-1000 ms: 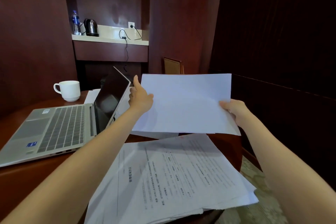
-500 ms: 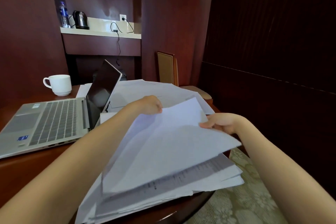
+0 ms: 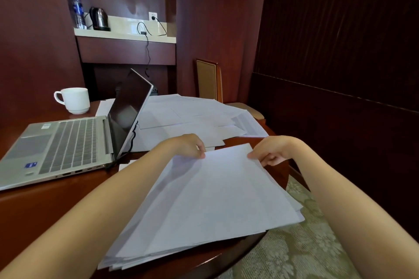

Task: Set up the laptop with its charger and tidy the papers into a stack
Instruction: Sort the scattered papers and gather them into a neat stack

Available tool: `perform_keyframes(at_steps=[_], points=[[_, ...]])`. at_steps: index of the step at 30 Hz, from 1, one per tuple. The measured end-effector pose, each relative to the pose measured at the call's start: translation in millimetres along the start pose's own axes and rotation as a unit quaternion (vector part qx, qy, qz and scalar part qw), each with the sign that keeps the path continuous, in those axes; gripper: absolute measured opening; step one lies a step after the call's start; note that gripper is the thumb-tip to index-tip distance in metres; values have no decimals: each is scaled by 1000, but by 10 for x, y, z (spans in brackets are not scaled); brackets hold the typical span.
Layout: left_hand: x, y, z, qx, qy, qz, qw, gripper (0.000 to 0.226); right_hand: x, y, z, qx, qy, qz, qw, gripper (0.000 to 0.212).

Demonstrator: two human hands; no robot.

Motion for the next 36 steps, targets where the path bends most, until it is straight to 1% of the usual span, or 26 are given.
perform_keyframes(at_steps=[2, 4, 6, 7, 9, 11, 12, 13, 16, 18, 20, 22, 24, 26, 29, 32, 33, 34, 35, 36], points=[[6, 31, 15, -11, -7, 4, 1000, 23, 5, -1, 8, -44, -15, -31, 998, 15], [16, 73, 41, -13, -12, 12, 1000, 24, 9, 10, 39, -90, -33, -55, 994, 14], [21, 115, 110, 14, -36, 20, 999, 26, 61, 75, 120, -98, -85, -52, 990, 16], [17, 140, 148, 36, -51, 25, 998, 27, 99, 140, 161, -79, -117, -34, 989, 17], [-3, 197, 194, 85, -69, 37, 993, 29, 191, 291, 207, 13, -166, 5, 986, 16], [-26, 292, 195, 135, -77, 57, 986, 31, 267, 409, 160, 107, -179, 13, 978, 8], [-27, 347, 178, 151, -77, 68, 983, 31, 301, 463, 111, 136, -176, 14, 975, 6], [-25, 398, 149, 159, -75, 75, 982, 32, 337, 525, 45, 162, -166, 20, 972, 7], [-11, 537, 54, 168, -56, 96, 979, 41, 454, 692, -154, 215, -132, 44, 967, 29], [-11, 610, 37, 190, -48, 106, 975, 45, 512, 761, -251, 243, -125, 41, 961, 43], [-26, 681, 57, 207, -49, 115, 970, 47, 556, 803, -322, 292, -116, 32, 949, 49], [-30, 766, 90, 209, -55, 125, 968, 49, 586, 835, -370, 324, -114, 26, 939, 46], [-26, 810, 124, 203, -68, 121, 969, 49, 641, 846, -417, 330, -113, 22, 937, 43], [-11, 779, 165, 195, -97, 92, 972, 40, 663, 862, -428, 327, -122, 13, 937, 40], [14, 662, 203, 194, -145, 39, 969, 24, 684, 858, -390, 351, -136, -10, 927, 39], [76, 681, 205, 151, -152, 39, 976, 19, 641, 844, -429, 395, -103, -49, 912, 39], [96, 696, 201, 136, -150, 42, 978, 19, 646, 830, -446, 389, -91, -63, 914, 39], [110, 704, 204, 132, -149, 45, 979, 21, 651, 828, -474, 382, -78, -71, 918, 36], [117, 712, 207, 134, -148, 47, 979, 23, 642, 831, -480, 371, -75, -80, 922, 29], [126, 709, 212, 138, -149, 46, 978, 25, 645, 825, -496, 373, -68, -93, 921, 16]])
Point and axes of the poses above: each hand's wrist, its own x-axis towards the middle knuckle, its own z-axis out of the back of the hand, y = z × x, the point moved 9 cm from there along x, towards the middle knuckle, and after that the axes turned 10 degrees about -x, right-handed, at the moved point
